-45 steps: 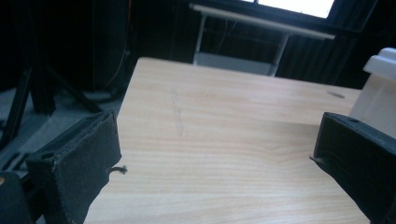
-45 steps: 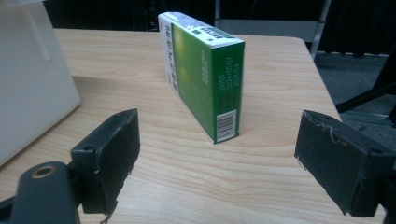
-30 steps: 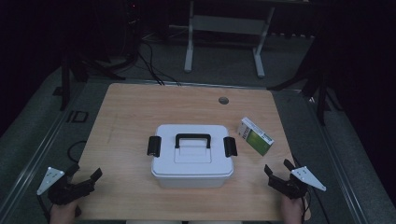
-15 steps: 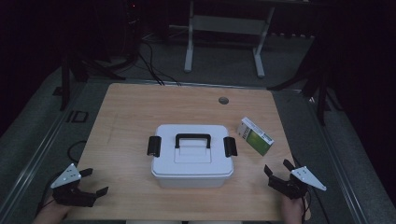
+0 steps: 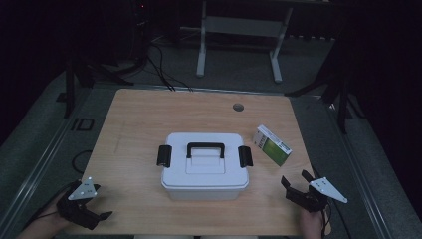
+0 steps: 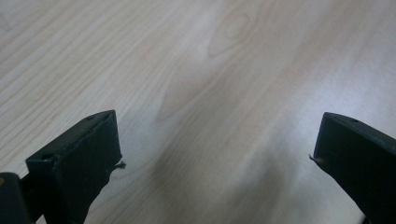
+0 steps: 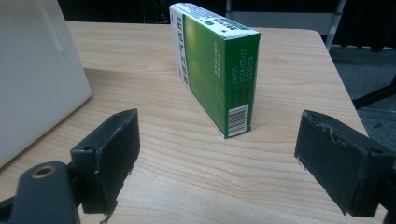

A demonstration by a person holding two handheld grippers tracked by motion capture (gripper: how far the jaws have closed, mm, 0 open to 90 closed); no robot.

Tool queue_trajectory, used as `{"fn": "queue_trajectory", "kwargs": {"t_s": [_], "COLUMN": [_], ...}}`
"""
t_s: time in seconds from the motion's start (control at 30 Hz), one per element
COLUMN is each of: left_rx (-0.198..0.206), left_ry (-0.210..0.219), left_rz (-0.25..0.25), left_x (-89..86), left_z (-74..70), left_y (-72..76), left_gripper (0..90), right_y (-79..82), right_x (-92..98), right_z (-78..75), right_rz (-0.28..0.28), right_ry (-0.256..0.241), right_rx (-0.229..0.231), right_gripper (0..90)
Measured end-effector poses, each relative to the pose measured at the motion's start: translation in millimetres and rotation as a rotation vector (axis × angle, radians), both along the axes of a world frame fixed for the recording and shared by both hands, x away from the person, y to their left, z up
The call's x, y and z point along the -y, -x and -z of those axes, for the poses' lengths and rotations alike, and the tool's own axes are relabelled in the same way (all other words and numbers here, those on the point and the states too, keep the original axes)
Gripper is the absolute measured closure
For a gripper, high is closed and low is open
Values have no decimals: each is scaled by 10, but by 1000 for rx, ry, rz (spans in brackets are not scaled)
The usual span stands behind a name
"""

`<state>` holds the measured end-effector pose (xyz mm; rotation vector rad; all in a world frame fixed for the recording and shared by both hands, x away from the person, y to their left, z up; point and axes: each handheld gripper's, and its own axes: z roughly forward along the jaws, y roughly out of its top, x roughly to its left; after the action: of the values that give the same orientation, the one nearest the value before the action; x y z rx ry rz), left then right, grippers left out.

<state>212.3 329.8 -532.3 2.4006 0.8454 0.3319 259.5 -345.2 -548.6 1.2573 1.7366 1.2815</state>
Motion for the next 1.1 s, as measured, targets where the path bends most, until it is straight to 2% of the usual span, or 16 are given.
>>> {"fn": "queue_trajectory", "kwargs": {"t_s": [0.07, 0.17, 0.2, 0.23, 0.27, 0.3, 0.33, 0.47, 0.6, 0.67, 0.7, 0.8, 0.83, 0.93, 0.97, 1.1], "left_rx": [-17, -78, -78, -93, -93, -109, -109, -149, -191, -232, -279, -319, -360, -378, -417, -411], "left_ry": [-35, -104, -104, -138, -138, -173, -173, -251, -279, -285, -283, -294, -305, -324, -340, -366], "left_rz": [29, 83, 83, 100, 100, 115, 115, 134, 129, 107, 80, 76, 82, 95, 101, 149], "left_x": [16, 52, 52, 72, 72, 93, 93, 141, 166, 186, 202, 217, 233, 253, 272, 308], "left_z": [-37, -88, -88, -102, -102, -116, -116, -150, -181, -209, -241, -266, -283, -296, -304, -345], "left_y": [-11, -38, -38, -50, -50, -63, -63, -107, -140, -171, -207, -235, -257, -264, -276, -261], "left_gripper": [6, 6, 7, 6, 6, 6, 6, 7, 7, 7, 7, 6, 7, 7, 7, 7], "right_y": [-2, -3, -3, -3, -3, -4, -4, -5, -5, -5, -8, -7, -8, -8, -8, -7], "right_x": [-1, -1, -1, -1, -1, -2, -2, -5, -4, -4, -7, -10, -11, -12, -12, -12], "right_z": [-1, -1, -1, -1, -1, 0, 0, 0, 0, 0, 2, 2, 3, 4, 4, 5], "right_rz": [-2, -2, -2, -2, -2, -3, -3, -3, -3, -3, -3, -4, -5, -4, -4, -5], "right_ry": [2, 2, 2, 2, 2, 4, 4, 4, 4, 5, 6, 8, 11, 11, 10, 10], "right_rx": [0, -1, -1, -1, -1, -3, -4, -6, -6, -7, -7, -8, -9, -10, -11, -11], "right_gripper": [136, 136, 136, 136, 136, 136, 136, 136, 136, 136, 136, 136, 136, 136, 136, 136]}}
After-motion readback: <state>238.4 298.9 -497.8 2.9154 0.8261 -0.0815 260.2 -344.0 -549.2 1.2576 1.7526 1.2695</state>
